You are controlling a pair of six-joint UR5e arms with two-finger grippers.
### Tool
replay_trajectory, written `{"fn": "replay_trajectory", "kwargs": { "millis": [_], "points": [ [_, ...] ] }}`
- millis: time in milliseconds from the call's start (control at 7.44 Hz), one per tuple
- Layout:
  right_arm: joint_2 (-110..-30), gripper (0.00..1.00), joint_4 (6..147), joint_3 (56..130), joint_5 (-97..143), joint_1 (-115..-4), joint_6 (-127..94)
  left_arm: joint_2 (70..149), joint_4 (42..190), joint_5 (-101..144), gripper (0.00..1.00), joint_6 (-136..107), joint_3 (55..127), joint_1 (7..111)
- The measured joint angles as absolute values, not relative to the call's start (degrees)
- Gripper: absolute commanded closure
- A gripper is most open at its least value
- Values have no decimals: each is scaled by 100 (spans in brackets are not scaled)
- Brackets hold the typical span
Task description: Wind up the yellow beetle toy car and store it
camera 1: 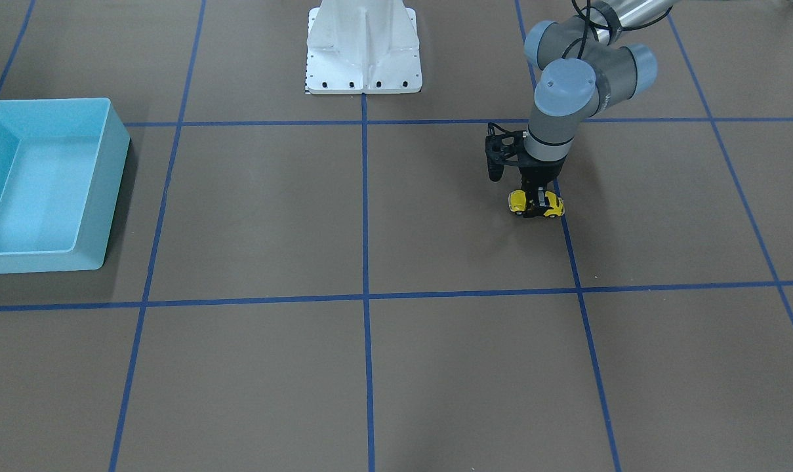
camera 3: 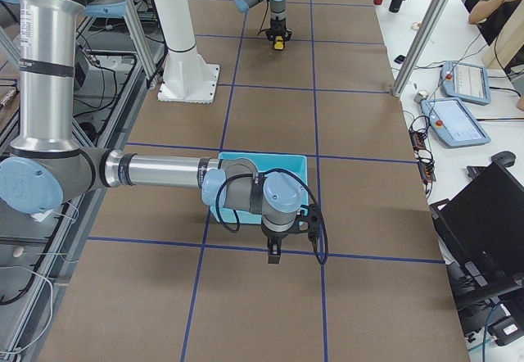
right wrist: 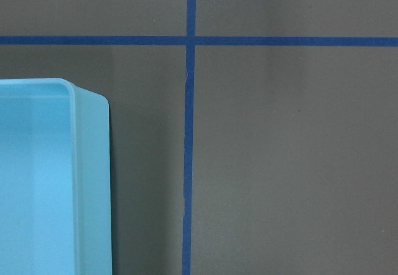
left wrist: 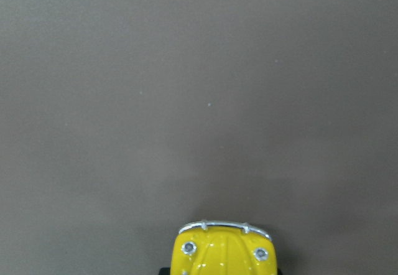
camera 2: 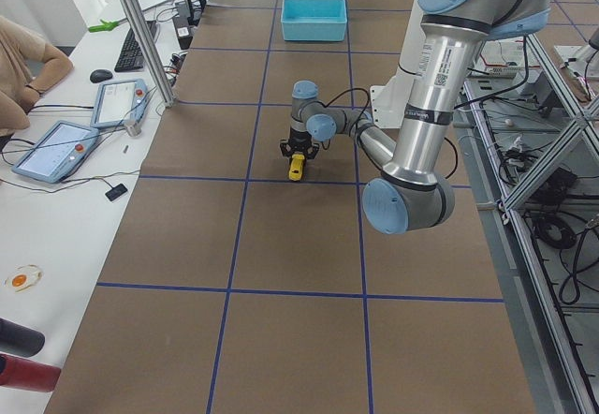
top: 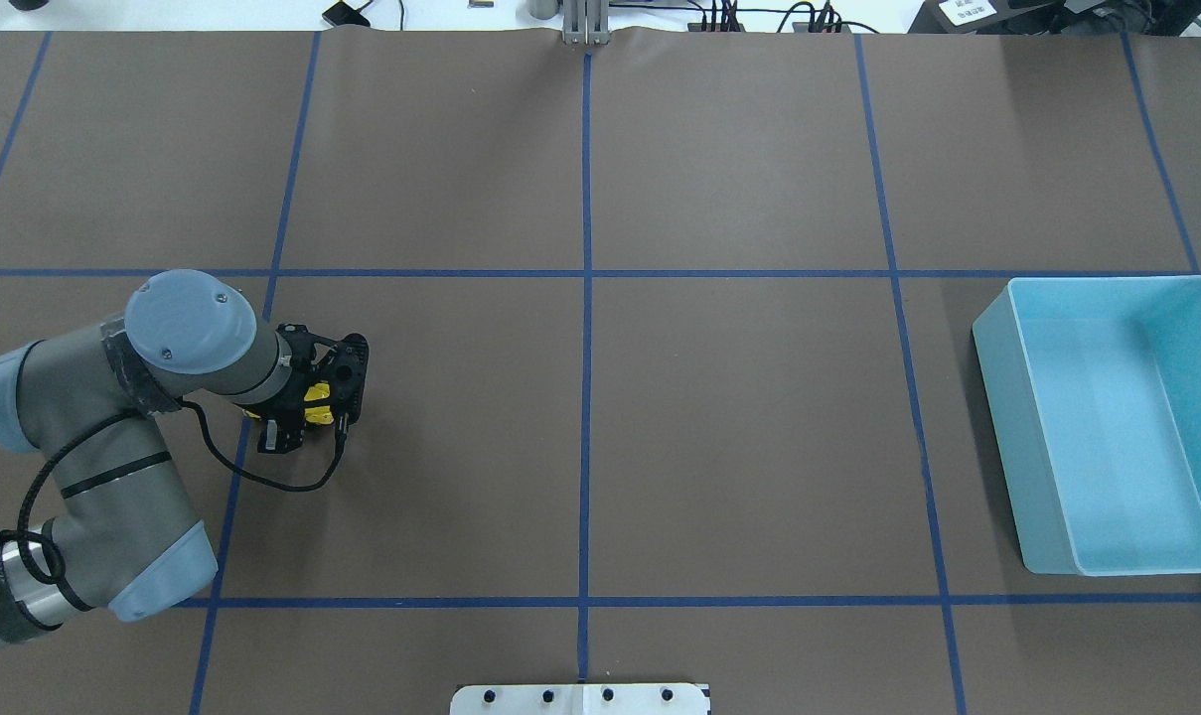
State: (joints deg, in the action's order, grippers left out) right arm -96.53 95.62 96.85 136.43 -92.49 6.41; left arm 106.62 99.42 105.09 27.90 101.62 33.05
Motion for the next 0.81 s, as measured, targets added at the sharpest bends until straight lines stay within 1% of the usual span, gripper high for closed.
{"fn": "replay_trajectory", "kwargs": {
  "millis": [807],
  "points": [
    [-9616, 0, 9563, 9678, 13635, -9246, 639, 10593, 9988, 10505, 47, 2786, 10191, 3321]
  ]
}}
